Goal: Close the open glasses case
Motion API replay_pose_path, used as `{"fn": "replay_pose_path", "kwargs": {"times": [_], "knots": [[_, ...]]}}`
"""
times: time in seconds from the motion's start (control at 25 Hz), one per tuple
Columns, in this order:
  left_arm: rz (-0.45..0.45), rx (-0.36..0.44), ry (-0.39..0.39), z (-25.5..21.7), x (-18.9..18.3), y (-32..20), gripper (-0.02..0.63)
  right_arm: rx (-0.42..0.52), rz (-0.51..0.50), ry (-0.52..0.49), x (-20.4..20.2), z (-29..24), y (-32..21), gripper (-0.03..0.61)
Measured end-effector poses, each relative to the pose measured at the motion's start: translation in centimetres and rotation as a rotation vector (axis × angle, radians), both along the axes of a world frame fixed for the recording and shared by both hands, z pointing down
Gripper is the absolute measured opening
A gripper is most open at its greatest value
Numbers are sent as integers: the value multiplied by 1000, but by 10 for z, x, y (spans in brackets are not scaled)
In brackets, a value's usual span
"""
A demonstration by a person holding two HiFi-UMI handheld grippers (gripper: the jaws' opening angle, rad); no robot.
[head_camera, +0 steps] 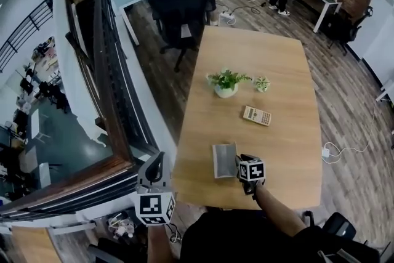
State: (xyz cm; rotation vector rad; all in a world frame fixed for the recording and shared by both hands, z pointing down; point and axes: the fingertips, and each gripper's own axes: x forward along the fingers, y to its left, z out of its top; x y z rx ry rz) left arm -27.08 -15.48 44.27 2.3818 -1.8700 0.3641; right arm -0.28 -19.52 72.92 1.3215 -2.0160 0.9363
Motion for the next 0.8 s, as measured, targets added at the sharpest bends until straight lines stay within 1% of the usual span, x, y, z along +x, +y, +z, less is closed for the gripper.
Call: {"fn": "replay_pose_path", "kwargs": {"times": [0.04,0.12,0.32,0.52,0.56,0.64,0.72,0.8], "knots": [[-5,-1,0,1,-2,1,-3,-13,8,3,1,5,2,93],[-17,-2,0,2,-6,3,-3,-29,19,4,3,12,5,61],[-31,-9,2,4,-14,7,-3,-51,4,15,-5,18,8,50],[-38,-5,-3,2,-17,8,-3,-35,5,53,-3,15,5,31],[-38,-5,-4,2,-18,8,-3,-24,-5,77,-3,14,4,28],[-39,-7,-4,3,-18,9,-3,6,-49,157,-3,11,4,25],[-41,-7,-2,3,-17,9,-3,48,-129,265,-7,8,4,21],[-42,-5,-3,4,-17,9,-3,102,-224,395,-13,7,5,21]]}}
